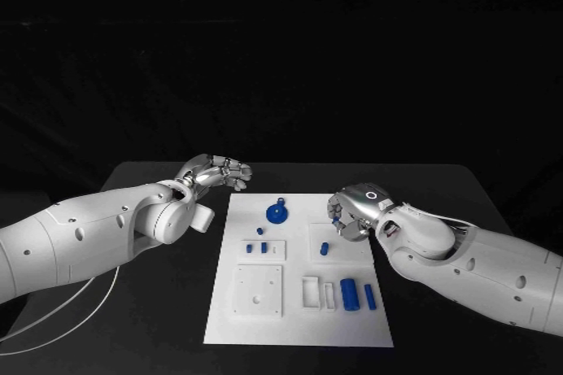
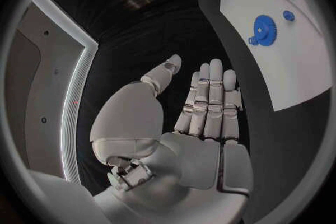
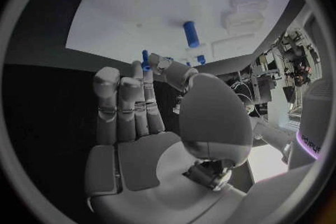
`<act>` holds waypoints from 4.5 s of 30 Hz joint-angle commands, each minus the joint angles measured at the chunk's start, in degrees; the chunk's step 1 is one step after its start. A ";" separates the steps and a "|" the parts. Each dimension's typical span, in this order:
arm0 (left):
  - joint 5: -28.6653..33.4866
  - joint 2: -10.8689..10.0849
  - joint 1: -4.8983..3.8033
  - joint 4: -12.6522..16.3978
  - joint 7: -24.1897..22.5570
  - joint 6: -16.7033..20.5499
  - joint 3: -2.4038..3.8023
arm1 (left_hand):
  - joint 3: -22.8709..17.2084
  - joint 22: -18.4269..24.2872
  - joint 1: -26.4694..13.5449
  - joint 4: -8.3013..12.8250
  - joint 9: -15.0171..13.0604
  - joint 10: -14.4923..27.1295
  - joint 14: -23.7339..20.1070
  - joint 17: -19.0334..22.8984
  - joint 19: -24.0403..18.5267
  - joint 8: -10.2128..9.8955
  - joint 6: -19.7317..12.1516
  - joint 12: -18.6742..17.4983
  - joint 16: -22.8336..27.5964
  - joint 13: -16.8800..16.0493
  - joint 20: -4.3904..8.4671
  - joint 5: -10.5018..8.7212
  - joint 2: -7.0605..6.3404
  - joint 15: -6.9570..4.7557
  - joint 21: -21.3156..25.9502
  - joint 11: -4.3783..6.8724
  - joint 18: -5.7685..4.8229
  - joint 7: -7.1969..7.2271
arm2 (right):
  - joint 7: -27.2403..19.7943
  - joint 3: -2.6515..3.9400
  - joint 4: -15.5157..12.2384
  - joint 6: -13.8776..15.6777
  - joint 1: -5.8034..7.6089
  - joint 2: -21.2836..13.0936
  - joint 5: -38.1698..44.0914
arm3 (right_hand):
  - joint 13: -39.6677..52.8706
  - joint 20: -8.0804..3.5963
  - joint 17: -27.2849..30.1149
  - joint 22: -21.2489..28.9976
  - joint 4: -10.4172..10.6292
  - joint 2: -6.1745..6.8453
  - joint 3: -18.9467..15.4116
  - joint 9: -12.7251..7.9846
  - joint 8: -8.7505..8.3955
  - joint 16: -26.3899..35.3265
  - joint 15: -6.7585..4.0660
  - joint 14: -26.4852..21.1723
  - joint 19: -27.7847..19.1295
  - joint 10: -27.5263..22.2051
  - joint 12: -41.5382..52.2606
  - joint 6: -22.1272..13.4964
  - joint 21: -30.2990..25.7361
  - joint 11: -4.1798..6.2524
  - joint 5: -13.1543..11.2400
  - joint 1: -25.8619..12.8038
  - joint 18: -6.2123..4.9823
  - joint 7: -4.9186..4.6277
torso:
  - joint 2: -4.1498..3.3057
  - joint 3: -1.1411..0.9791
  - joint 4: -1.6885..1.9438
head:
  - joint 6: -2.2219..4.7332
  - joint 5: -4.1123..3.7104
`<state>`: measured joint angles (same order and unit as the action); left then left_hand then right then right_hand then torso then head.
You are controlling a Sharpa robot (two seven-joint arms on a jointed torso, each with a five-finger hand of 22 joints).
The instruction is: Assemble the parts on the task board
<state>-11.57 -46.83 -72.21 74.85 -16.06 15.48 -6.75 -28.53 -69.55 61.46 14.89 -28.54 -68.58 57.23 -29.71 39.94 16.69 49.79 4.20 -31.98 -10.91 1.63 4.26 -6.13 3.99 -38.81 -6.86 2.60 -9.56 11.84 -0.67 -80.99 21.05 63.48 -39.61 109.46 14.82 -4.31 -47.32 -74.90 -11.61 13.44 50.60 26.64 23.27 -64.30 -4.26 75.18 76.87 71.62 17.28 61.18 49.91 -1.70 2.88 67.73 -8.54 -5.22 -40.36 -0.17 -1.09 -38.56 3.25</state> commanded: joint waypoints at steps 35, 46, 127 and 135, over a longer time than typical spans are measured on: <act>1.07 3.94 -0.12 -5.30 -0.77 -0.10 0.05 | 0.28 -0.14 -0.20 -0.03 0.07 -0.11 0.54 -0.32 0.43 0.41 -0.32 -0.01 0.58 0.12 -0.05 -0.03 0.18 0.08 0.33 0.04 0.48 0.02 | -1.39 -4.39 -4.85 -1.88 -2.95 11.06 0.99 | 0.22 -0.42 -0.01 -1.15 0.33 -0.19 0.25 0.07 -0.02 -0.21 -0.76 -0.49 -0.14 1.56 0.24 0.21 0.41 0.34 -0.08 -0.09 -6.46 0.02 | 0.89 0.62 0.24 | -1.12 4.84; 1.07 4.16 -0.12 -5.27 -0.70 -0.23 0.05 | 0.28 -0.16 -0.20 -0.03 0.08 -0.12 0.55 -0.38 0.43 0.43 -0.33 -0.01 0.65 0.14 -0.05 -0.03 0.20 0.08 0.36 0.05 0.47 0.02 | -1.55 -5.01 -3.69 -1.99 -4.40 12.13 1.22 | 0.25 -0.44 0.01 -1.15 0.31 -0.26 0.26 0.08 -0.06 -0.19 -0.75 -0.50 -0.14 1.52 0.24 0.18 0.44 0.33 -0.08 -0.06 -6.46 0.01 | 0.83 0.56 0.26 | -1.91 6.21; 1.07 4.49 -0.13 -4.58 -0.29 -0.67 0.05 | 0.36 -0.30 -0.30 -0.12 0.15 -0.12 0.60 -0.96 0.43 0.50 -0.43 -0.02 1.25 0.35 -0.05 -0.07 0.23 0.12 0.66 0.03 0.40 0.00 | -0.81 -6.79 -0.16 -5.08 -5.96 14.57 2.08 | 0.57 -0.47 0.15 -1.11 0.11 -0.43 0.33 0.21 -0.26 -0.02 -0.69 -0.54 -0.32 1.21 0.17 0.07 0.56 0.26 -0.08 -0.26 -6.46 -0.06 | 0.85 0.55 0.26 | -2.83 6.49; 1.07 4.40 -0.15 -4.56 -0.21 -0.72 0.05 | 0.37 -0.31 -0.30 -0.11 0.16 -0.13 0.61 -1.00 0.44 0.50 -0.44 -0.02 1.30 0.36 -0.06 -0.08 0.21 0.12 0.68 0.03 0.39 0.00 | -1.67 -6.81 0.18 -4.90 -5.95 14.31 0.18 | 0.49 -0.18 0.49 -1.03 0.11 0.30 0.25 0.04 -0.96 0.40 -0.28 -0.66 -0.77 0.03 -0.49 -0.84 0.38 -0.17 0.21 -1.05 -6.46 -0.48 | 0.88 0.52 0.14 | -2.93 6.56</act>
<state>-10.80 -42.51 -72.22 70.13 -15.98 15.41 -6.75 -28.38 -69.80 61.47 14.74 -28.48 -68.58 57.43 -30.65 39.94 16.92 49.83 4.20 -31.04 -10.64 1.63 4.26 -6.14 4.19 -38.37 -6.86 2.58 -9.59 10.98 -7.24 -81.02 17.92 57.83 -25.23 110.54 15.34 -4.49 -46.88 -74.94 -11.55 13.54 50.66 26.85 22.73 -64.22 -4.48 74.99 76.62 72.16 17.06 60.50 50.12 -1.73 2.67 67.55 -8.54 -5.66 -39.51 0.37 -0.87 -41.51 9.79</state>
